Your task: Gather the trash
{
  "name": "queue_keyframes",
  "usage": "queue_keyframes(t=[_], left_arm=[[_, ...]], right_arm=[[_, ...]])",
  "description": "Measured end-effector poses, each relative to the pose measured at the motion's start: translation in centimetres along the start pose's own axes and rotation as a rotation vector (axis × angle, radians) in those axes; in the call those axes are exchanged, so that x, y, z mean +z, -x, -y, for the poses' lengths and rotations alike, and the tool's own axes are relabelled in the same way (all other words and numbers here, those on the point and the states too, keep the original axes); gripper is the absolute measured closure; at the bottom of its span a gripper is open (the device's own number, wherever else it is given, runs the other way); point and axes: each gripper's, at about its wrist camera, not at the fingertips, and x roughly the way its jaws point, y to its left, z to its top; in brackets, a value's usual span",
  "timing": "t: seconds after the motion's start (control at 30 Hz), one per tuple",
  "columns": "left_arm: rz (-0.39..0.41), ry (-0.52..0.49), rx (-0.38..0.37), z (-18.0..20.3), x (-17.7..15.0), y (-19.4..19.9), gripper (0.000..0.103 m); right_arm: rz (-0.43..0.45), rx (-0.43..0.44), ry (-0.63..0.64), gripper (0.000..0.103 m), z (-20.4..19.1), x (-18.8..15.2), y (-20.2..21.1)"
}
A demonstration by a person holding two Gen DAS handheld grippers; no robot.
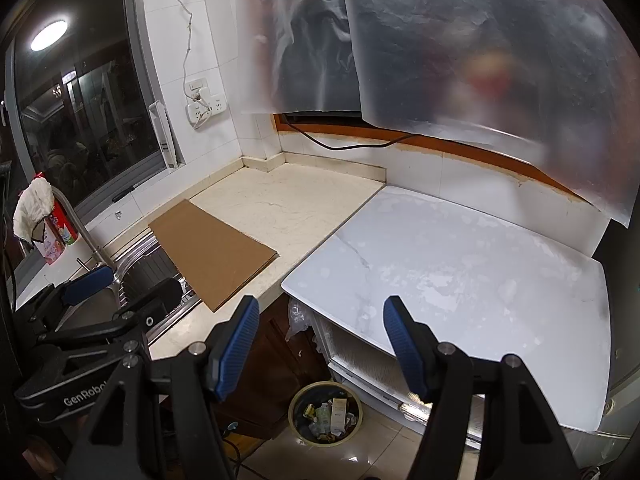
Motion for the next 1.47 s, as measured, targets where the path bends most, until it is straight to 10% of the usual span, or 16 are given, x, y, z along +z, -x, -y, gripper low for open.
queue_keyframes(t=[1.47], left_arm=[[-0.018, 0.017, 0.011, 0.76, -0.34, -0.39, 0.01]], right_arm=[[-0.024, -0.001, -0.009, 0.038, 0.6, -0.28, -0.86]])
